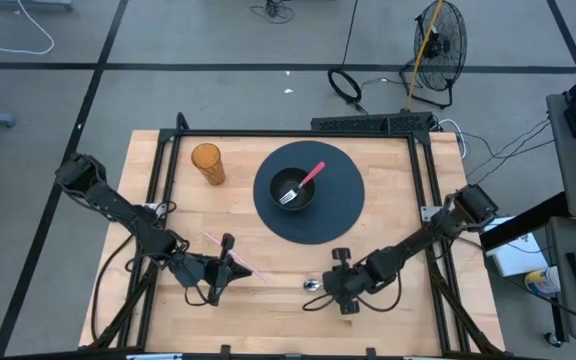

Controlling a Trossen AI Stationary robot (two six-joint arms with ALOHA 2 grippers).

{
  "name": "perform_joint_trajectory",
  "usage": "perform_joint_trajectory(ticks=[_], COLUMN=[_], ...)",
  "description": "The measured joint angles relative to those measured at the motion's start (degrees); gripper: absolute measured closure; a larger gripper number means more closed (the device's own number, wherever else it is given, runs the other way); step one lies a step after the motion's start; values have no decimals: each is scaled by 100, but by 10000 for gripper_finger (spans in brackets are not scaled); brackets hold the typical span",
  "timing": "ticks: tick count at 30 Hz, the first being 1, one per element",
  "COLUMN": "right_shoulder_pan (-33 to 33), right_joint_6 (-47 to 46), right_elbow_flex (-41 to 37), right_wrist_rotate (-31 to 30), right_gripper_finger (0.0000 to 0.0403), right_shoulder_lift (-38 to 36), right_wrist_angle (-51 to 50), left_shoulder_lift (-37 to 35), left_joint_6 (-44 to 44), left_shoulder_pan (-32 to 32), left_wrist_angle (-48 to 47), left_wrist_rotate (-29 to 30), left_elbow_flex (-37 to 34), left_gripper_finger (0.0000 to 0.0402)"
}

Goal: Pick & Place Utensil
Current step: Put the spoon into the bowl

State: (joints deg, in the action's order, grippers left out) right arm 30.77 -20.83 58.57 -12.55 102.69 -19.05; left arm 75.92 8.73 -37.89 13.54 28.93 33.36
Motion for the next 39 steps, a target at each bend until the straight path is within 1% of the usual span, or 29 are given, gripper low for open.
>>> perform_joint_trajectory(ticks=[3, 5, 8, 14, 18, 25, 39], right_shoulder_pan=[-43, -96, -154, -315, -428, -577, -612], right_joint_6=[140, 89, -36, 45, 74, 71, -57], right_elbow_flex=[-2, -2, 0, -9, -7, -4, 26], right_wrist_rotate=[110, 229, 243, 633, 785, 1110, 1202], right_gripper_finger=[305, 284, 259, 234, 233, 245, 282], right_shoulder_lift=[-10, -13, -13, -14, -7, -7, 195], right_wrist_angle=[100, 123, 132, 371, 535, 808, 699], left_shoulder_lift=[0, 0, 0, 0, 0, 0, 0], left_joint_6=[0, 0, 2, 2, 2, 2, 17], left_shoulder_pan=[0, 0, 0, 0, 0, 0, 0], left_wrist_angle=[-2, 0, 0, 0, 0, 0, -1], left_wrist_rotate=[0, -2, -2, -3, -4, -7, 2], left_elbow_flex=[0, 0, 0, 0, 0, 0, 0], left_gripper_finger=[376, 376, 376, 376, 376, 376, 376])
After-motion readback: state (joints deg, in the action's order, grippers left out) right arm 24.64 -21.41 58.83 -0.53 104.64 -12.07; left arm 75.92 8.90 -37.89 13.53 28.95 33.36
